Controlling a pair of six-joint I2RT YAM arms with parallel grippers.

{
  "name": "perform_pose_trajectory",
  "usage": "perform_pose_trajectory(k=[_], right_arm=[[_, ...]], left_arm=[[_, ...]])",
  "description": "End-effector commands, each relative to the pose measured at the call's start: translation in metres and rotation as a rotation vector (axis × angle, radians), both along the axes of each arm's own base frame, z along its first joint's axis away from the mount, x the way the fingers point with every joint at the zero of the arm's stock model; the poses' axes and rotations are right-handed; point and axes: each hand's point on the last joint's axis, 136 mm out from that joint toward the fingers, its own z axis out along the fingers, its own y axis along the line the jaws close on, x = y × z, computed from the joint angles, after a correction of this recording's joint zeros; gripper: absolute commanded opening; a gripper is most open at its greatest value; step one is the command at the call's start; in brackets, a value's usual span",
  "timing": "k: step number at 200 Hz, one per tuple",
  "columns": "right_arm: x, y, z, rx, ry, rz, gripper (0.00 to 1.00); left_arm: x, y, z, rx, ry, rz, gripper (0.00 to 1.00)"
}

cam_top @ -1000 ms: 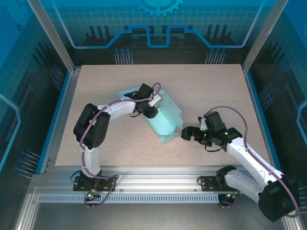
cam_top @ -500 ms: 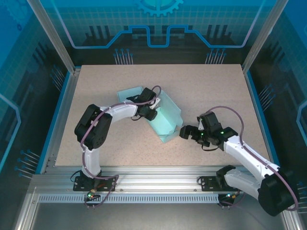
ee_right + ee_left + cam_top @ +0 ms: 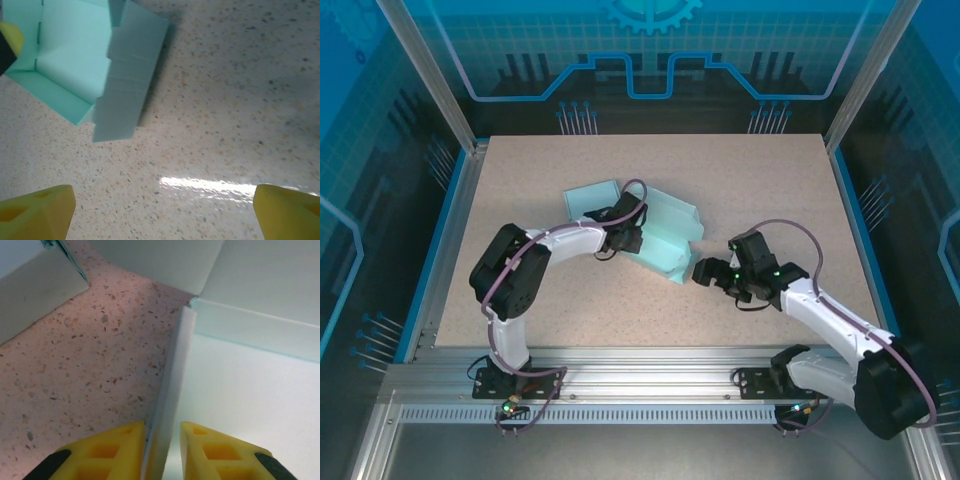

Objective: Fold the paper box

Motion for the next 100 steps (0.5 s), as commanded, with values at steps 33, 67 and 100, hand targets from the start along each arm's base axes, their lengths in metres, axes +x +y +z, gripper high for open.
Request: perform_pose_trajectory(k=[33, 67, 100], right_arm=[[0.041, 0.038, 0.0, 0.152, -0.092, 0.049, 0.96], [0.054, 0.036, -0.017, 0.115, -0.082, 0.021, 0.96], [0.062, 0.04, -0.033, 0.128, -0.062, 0.014, 0.95]], left_arm=[[-0.007, 0.004, 0.007, -0.006, -0.008, 0.079, 0.28], [-0.008, 0.004, 0.009, -0.011, -0.01, 0.082, 0.28], [-0.007, 0.002, 0.008, -0.014, -0.006, 0.077, 0.28]])
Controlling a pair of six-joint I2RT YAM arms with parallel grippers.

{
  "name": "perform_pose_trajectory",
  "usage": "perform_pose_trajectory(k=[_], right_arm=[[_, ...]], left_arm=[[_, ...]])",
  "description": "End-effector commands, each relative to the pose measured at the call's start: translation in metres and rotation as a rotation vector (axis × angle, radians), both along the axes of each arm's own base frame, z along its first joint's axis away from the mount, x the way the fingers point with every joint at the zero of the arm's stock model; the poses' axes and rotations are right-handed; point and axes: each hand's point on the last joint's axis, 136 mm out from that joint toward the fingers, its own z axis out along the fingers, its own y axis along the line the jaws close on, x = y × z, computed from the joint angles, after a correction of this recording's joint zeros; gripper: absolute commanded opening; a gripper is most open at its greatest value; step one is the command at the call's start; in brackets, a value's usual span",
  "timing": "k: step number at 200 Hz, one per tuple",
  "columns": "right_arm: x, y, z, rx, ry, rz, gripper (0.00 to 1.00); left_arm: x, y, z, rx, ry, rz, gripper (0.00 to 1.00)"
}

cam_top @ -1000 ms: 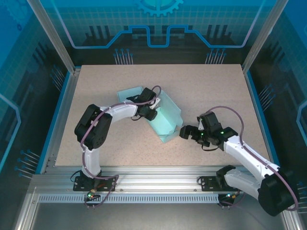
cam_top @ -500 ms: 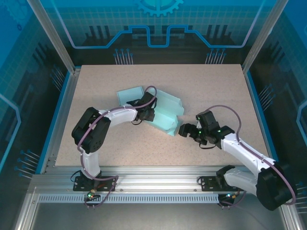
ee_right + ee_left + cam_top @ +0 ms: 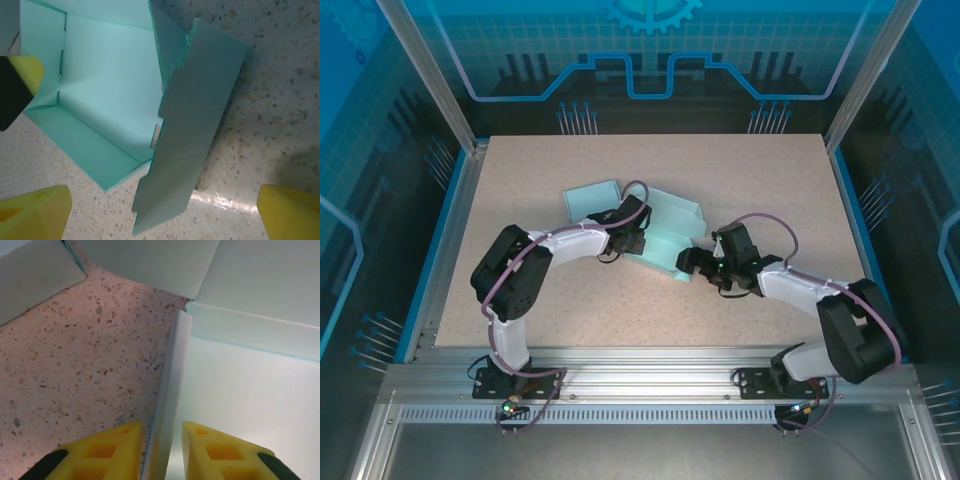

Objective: Fold the paper box

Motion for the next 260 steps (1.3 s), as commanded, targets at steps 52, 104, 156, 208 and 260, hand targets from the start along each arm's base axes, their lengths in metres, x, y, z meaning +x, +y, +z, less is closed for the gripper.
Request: perform_pose_trajectory(k=[52, 104, 156, 208, 260], right_arm=[[0.023, 0.022, 0.008, 0.13, -0.086, 0.011, 0.85], [0.031, 0.026, 0.039, 0.141, -0.188, 0.041, 0.82], [0.035, 0.034, 0.035, 0.155, -0.187, 0.063, 0.76], [0.042, 0.042, 0.033, 0.152, -0.192, 0.073, 0.68], [0.043, 0.029, 0.007, 0.039, -0.101, 0.022, 0.53]], left_arm=[[-0.006, 0.002, 0.003, -0.018, 0.01, 0.023, 0.28], [-0.007, -0.001, 0.0, -0.012, 0.018, 0.018, 0.28], [-0.008, -0.004, -0.001, -0.014, 0.017, 0.012, 0.28], [-0.011, -0.011, -0.004, -0.018, 0.025, -0.002, 0.28], [-0.012, -0.014, -0.002, -0.026, 0.022, -0.009, 0.28]])
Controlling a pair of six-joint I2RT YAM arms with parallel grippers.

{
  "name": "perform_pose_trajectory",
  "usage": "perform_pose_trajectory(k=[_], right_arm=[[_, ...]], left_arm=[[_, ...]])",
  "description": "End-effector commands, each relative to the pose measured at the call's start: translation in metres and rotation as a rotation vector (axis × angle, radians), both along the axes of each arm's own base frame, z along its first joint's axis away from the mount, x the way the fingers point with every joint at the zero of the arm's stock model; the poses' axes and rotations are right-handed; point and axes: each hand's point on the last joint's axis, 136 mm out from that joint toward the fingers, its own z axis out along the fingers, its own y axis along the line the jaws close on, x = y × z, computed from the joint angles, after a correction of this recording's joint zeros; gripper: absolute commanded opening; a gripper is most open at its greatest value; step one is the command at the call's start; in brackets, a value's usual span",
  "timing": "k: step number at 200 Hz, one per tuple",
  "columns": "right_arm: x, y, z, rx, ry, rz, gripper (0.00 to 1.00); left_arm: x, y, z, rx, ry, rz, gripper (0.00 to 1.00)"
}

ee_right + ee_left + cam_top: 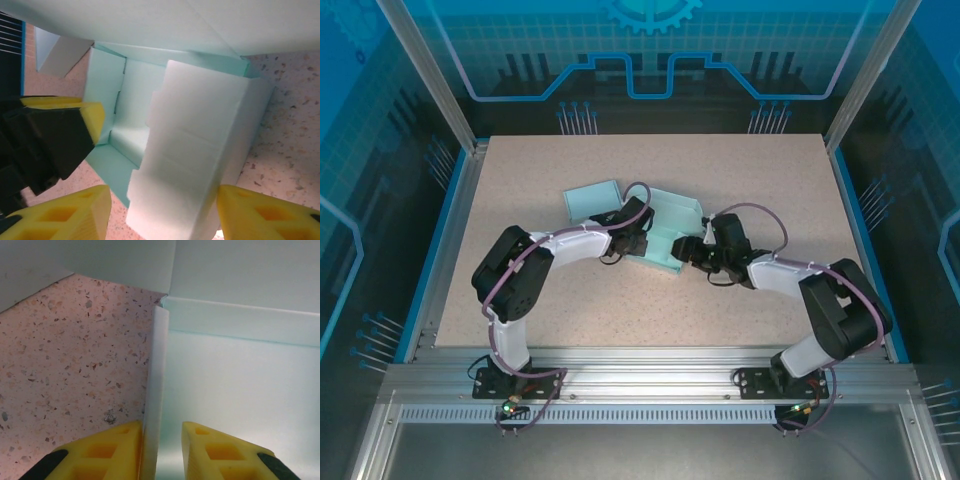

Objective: Fold the paper box

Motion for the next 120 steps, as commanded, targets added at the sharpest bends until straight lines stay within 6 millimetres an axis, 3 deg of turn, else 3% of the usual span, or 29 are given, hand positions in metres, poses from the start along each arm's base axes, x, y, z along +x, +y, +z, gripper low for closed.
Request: perform_pose_trajectory(k=[1, 44, 86, 120], right_arm=[[0.001, -0.001, -0.01, -0.061, 0.037, -0.011, 0.52], [-0.007, -0.023, -0.034, -0.274, 0.129, -0.065, 0.44], [-0.012, -0.029, -0.044, -0.443, 0.151, -0.05, 0.35], [-0.014, -0.047, -0.049, -0.667, 0.186, -0.056, 0.24]], left_arm=[[-0.007, -0.007, -0.002, -0.016, 0.018, -0.011, 0.28], [-0.009, -0.006, -0.001, -0.02, 0.016, -0.008, 0.28], [-0.009, -0.008, 0.003, -0.039, 0.01, -0.005, 0.28], [-0.01, -0.009, 0.015, -0.075, -0.01, 0.01, 0.3]])
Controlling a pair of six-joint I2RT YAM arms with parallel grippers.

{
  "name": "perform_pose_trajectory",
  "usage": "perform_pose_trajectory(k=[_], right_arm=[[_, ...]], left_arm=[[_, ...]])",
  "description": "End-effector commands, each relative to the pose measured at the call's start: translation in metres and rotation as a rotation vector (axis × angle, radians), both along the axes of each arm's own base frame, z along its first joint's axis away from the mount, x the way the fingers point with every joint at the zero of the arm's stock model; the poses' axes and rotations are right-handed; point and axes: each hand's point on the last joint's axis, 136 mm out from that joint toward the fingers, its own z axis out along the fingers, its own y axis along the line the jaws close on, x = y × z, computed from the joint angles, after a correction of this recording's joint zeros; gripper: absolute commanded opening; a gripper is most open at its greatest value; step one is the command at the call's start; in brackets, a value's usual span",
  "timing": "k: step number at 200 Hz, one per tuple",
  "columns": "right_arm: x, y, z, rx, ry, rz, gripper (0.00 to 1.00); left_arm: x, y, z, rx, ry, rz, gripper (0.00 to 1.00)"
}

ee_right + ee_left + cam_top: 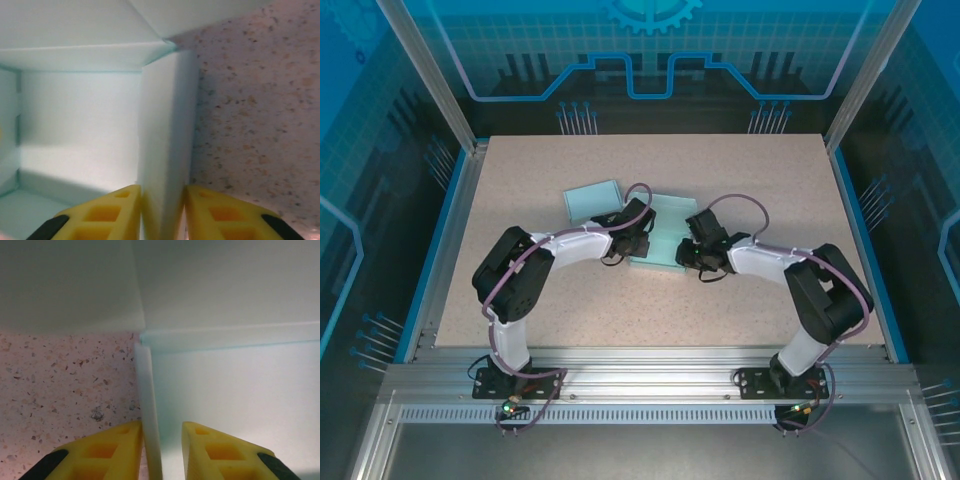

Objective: Fold the paper box

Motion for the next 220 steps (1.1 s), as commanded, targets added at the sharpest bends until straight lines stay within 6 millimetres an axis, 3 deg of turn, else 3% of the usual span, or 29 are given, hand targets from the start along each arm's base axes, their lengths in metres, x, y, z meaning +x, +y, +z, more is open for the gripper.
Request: perform_pose_trajectory(k=[1, 31, 50, 83, 107, 146, 178, 220], right_arm=[[-0.017, -0.031, -0.018, -0.26, 0.09, -0.005, 0.24], [-0.021, -0.042, -0.021, -0.411, 0.117, 0.021, 0.18], [-0.023, -0.041, -0.023, -0.469, 0.123, 0.049, 0.16], [-0.022, -0.04, -0.025, -0.586, 0.133, 0.091, 0.19], [-0.02, -0.041, -0.025, -0.7, 0.137, 0.111, 0.19], [-0.023, -0.039, -0.032, -0.856, 0.168, 0.175, 0.13], [-0.029, -0.034, -0.044, -0.948, 0.218, 0.247, 0.09], [-0.038, -0.03, -0.059, -1.049, 0.286, 0.316, 0.05]], left_arm=[[-0.006, -0.004, 0.016, -0.057, -0.016, 0.014, 0.31], [-0.008, -0.002, 0.035, -0.102, -0.055, 0.038, 0.37], [-0.011, 0.001, 0.051, -0.146, -0.092, 0.058, 0.47], [-0.019, 0.01, 0.08, -0.221, -0.17, 0.091, 0.58], [-0.024, 0.023, 0.099, -0.242, -0.232, 0.132, 0.63], [-0.029, 0.058, 0.123, -0.212, -0.349, 0.236, 0.8], [-0.033, 0.086, 0.134, -0.169, -0.403, 0.308, 0.98], [-0.035, 0.101, 0.133, -0.149, -0.409, 0.341, 0.99]])
